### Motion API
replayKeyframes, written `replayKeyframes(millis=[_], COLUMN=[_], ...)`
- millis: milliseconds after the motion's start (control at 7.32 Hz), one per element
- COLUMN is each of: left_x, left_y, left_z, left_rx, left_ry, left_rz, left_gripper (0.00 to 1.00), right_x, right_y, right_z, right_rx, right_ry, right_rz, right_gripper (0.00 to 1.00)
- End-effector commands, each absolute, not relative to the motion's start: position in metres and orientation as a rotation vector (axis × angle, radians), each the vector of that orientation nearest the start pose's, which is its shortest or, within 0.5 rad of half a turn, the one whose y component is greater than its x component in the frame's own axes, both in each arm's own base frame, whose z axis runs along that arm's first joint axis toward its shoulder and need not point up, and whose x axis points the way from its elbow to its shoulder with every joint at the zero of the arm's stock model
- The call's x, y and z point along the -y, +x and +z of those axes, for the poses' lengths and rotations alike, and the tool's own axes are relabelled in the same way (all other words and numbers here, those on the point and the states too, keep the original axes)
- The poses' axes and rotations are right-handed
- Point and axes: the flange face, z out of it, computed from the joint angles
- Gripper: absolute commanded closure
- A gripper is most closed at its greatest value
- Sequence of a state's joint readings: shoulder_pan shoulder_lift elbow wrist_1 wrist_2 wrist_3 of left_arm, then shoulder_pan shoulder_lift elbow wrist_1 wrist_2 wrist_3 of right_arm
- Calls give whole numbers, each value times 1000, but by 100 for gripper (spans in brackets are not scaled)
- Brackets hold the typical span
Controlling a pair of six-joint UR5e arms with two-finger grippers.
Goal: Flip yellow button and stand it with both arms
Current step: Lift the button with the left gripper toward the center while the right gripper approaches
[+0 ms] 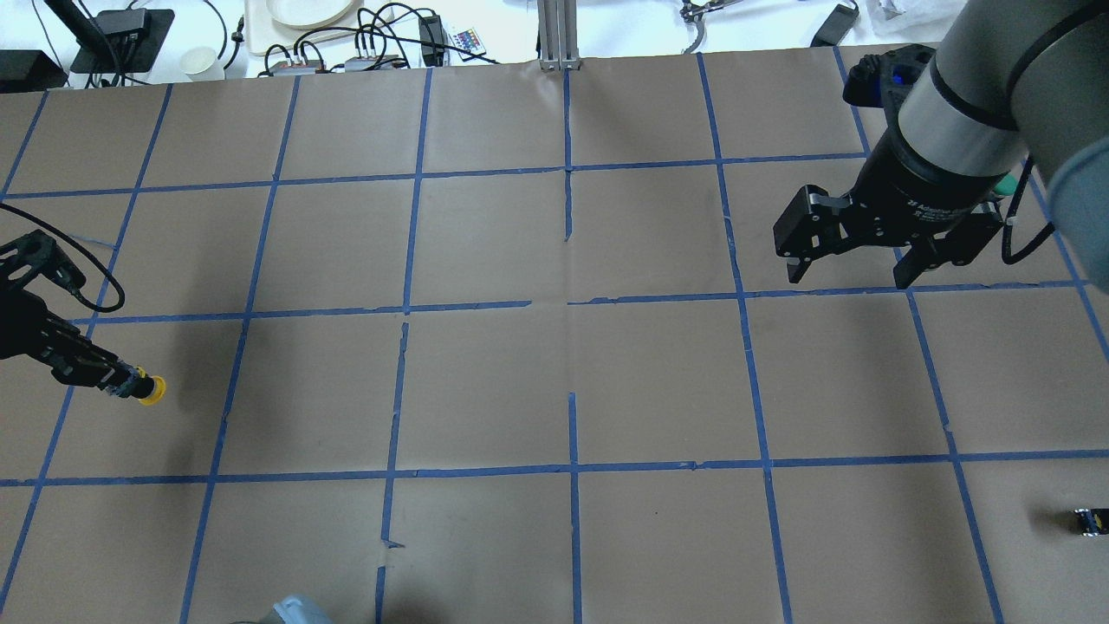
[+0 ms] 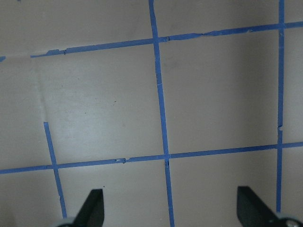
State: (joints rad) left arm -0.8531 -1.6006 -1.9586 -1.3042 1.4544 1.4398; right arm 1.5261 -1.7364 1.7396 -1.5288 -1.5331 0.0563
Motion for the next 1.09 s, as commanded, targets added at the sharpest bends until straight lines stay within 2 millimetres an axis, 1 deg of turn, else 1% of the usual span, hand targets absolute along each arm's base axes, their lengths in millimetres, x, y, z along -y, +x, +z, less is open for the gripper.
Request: replayKeyframes(millis=[0,137,273,410,547,683,820,957], left_x=[468,475,482,491,497,495,491,484], left_y=[154,134,106,64,19,-19,-45,-63], left_z=[379,406,428,448,462,466,462,460], left_rx=[-3325,-3498,-3649,-3795,-3907,-4048,-4173,-4296], left_ry=[1162,986,875,766,648,546,481,347], left_rz=[-114,-116,-138,-152,-118,-101,-62,30], left_gripper=[81,81,81,81,81,81,81,82], right_x=[426,429,430,432,438,454,466,481], right_y=[112,96,69,64,70,77,83,84], right_z=[474,469,476,483,490,485,486,473], right_rx=[-3085,-2936,-2781,-2627,-2468,-2262,-2089,-1944], right_ry=[204,316,458,581,840,1049,1129,1261], right_rz=[100,199,249,301,356,455,514,628], right_gripper=[0,0,0,0,0,0,0,0])
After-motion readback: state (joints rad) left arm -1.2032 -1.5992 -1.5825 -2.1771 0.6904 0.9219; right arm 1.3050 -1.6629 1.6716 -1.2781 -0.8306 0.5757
